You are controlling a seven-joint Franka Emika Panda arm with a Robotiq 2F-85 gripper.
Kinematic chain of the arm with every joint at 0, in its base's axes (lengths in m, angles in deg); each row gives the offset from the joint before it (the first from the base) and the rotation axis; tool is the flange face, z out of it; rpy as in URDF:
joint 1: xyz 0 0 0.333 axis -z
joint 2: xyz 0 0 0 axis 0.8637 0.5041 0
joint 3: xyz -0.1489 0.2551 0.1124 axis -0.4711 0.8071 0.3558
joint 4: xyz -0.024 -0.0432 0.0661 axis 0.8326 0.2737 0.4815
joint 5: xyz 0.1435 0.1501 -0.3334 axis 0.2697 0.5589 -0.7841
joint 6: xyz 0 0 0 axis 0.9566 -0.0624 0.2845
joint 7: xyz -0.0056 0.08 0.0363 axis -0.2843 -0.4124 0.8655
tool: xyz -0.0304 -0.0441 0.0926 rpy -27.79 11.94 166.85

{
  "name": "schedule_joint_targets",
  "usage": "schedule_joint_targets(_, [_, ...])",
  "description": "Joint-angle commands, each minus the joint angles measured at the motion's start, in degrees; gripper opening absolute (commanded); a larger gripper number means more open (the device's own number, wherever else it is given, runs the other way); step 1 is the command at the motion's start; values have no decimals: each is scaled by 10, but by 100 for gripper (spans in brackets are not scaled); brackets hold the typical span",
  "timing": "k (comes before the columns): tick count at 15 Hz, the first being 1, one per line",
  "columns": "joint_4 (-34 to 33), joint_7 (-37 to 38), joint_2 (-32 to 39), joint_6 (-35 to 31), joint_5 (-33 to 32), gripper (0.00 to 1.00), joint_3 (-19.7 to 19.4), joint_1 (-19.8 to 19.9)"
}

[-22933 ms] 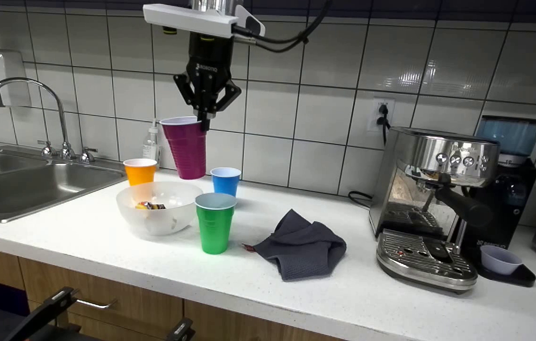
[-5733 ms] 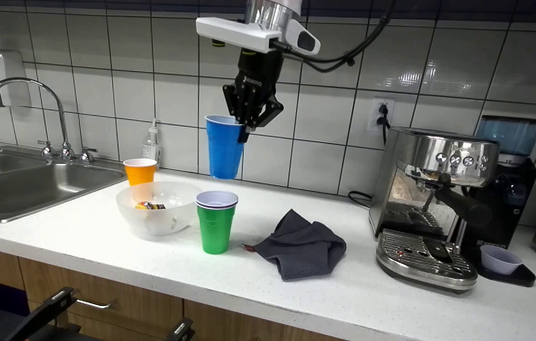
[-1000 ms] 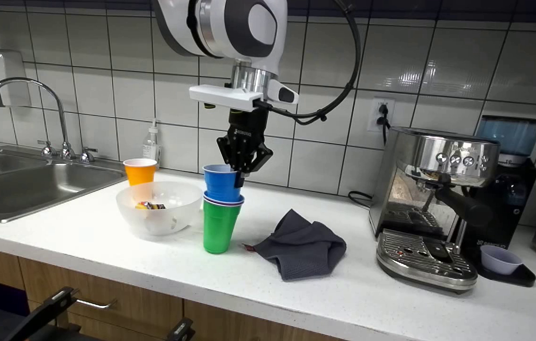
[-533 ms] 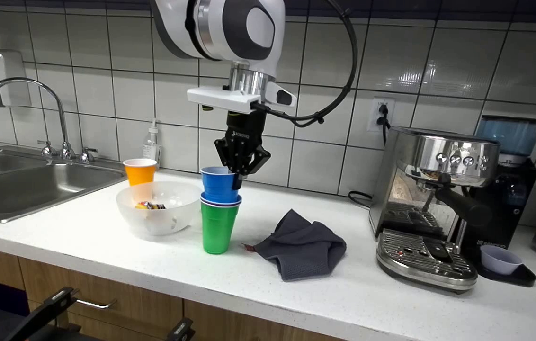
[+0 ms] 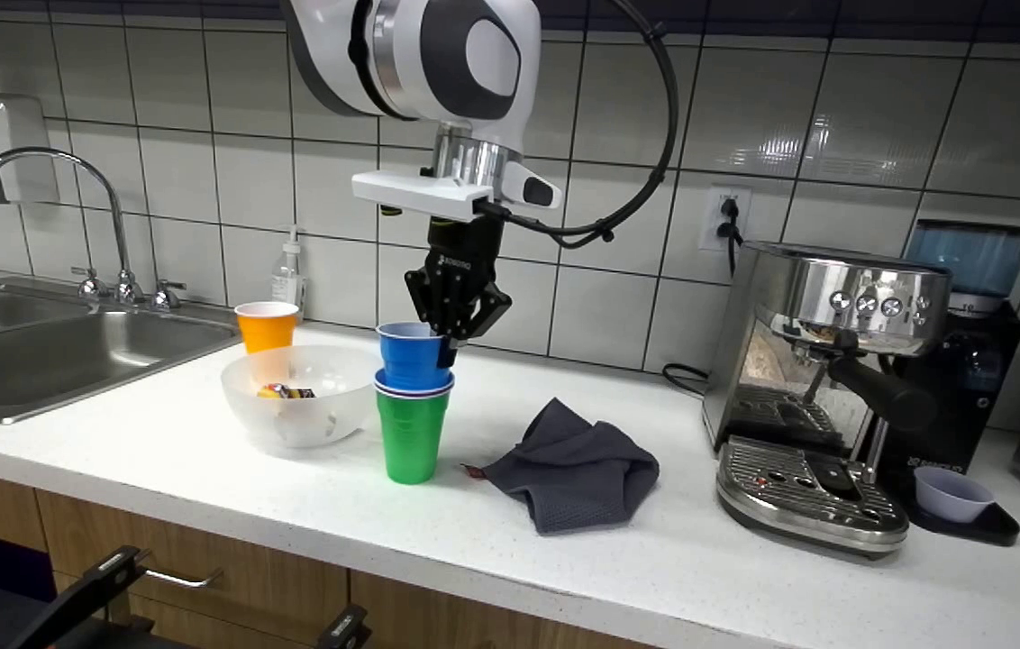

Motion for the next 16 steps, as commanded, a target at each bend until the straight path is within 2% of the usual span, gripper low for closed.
schedule_joint_targets(1, [8, 20, -7, -1, -14, 1, 5, 0])
schedule_joint_targets(16, [22, 24, -9, -24, -19, 1, 5, 0])
